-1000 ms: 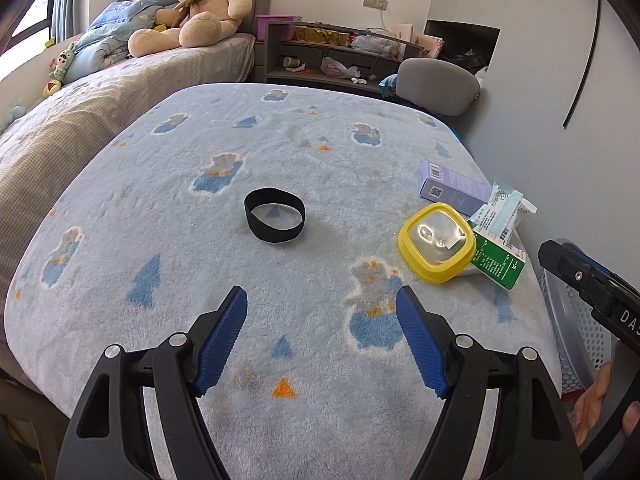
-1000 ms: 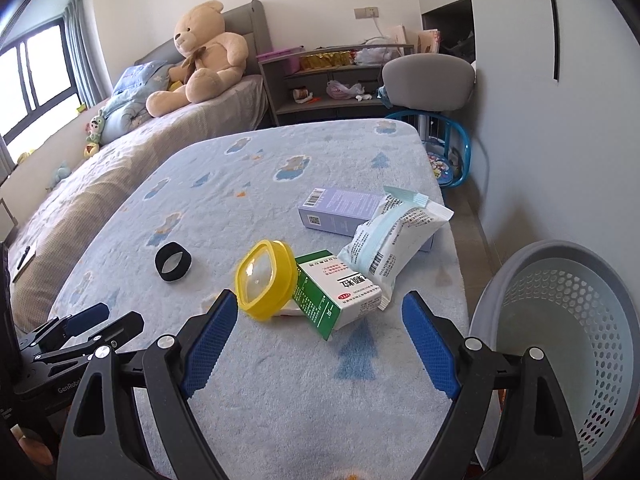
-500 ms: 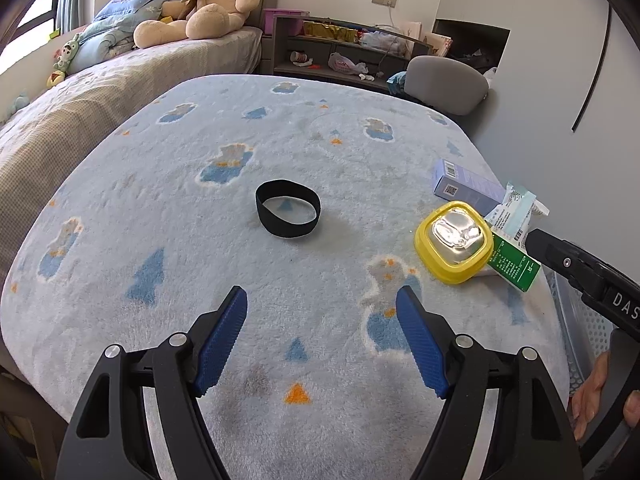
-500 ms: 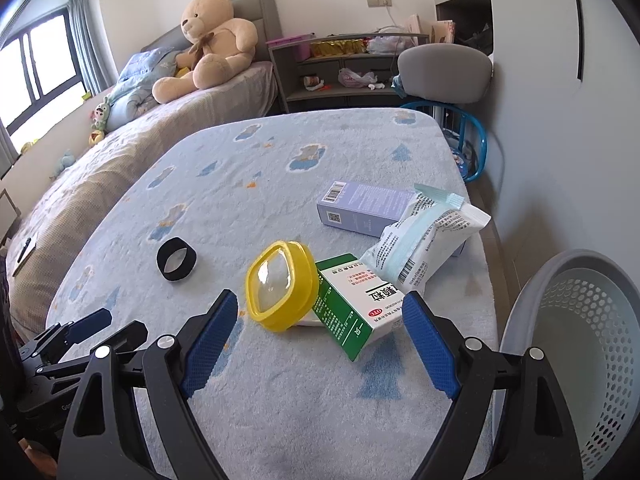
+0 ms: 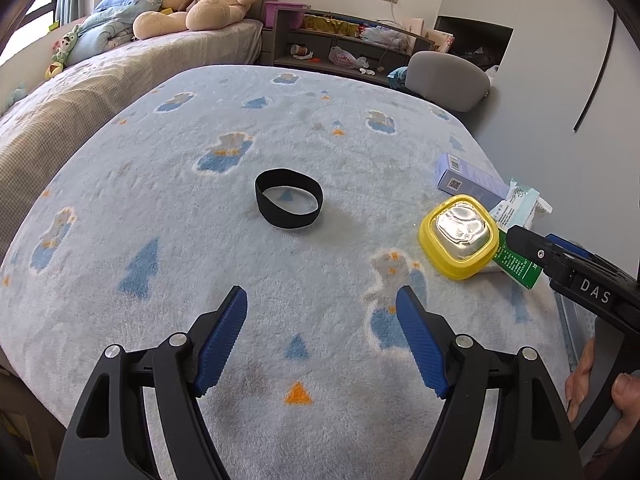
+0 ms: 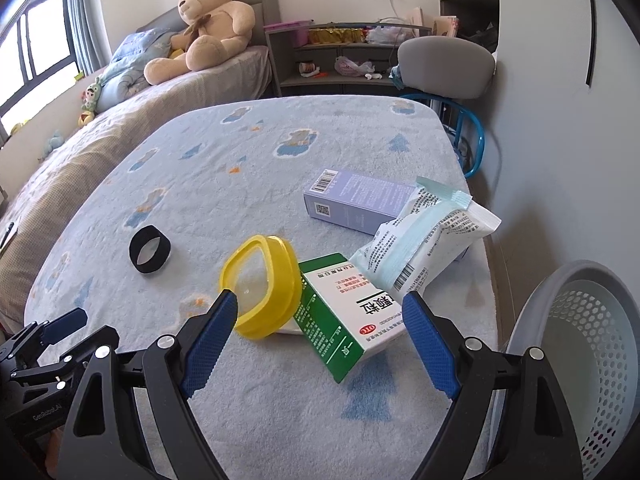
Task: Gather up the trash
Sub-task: 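Reach the right gripper to the green-and-white medicine box and grasp it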
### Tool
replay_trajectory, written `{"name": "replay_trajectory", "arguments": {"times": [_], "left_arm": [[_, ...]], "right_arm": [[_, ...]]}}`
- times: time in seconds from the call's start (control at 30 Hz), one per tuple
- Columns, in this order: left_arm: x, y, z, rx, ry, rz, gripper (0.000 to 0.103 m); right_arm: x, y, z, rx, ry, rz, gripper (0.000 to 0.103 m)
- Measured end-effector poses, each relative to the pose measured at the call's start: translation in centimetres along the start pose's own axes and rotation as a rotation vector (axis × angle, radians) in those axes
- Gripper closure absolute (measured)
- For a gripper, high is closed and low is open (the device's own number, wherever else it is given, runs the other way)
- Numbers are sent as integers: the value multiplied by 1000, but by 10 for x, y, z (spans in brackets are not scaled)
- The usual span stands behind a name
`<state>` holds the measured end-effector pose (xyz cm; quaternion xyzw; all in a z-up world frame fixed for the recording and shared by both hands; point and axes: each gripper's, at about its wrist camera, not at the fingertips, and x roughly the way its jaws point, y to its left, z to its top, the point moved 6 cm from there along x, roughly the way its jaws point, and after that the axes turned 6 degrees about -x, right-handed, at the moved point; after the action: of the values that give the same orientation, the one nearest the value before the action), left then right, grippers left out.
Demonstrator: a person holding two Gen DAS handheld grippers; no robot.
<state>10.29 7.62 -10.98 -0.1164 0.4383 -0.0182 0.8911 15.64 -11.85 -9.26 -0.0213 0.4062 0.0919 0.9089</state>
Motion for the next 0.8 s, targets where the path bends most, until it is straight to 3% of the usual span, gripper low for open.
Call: {"name": "replay_trajectory", "arguments": {"times": [0.53, 0.8], "left_arm": [[2, -1, -2, -1, 6, -4, 29], [2, 0, -2, -5, 11, -4, 29]], "right_arm": [[18, -13, -3, -61, 48, -61, 25], [26, -11, -4, -69, 62, -46, 30]]}}
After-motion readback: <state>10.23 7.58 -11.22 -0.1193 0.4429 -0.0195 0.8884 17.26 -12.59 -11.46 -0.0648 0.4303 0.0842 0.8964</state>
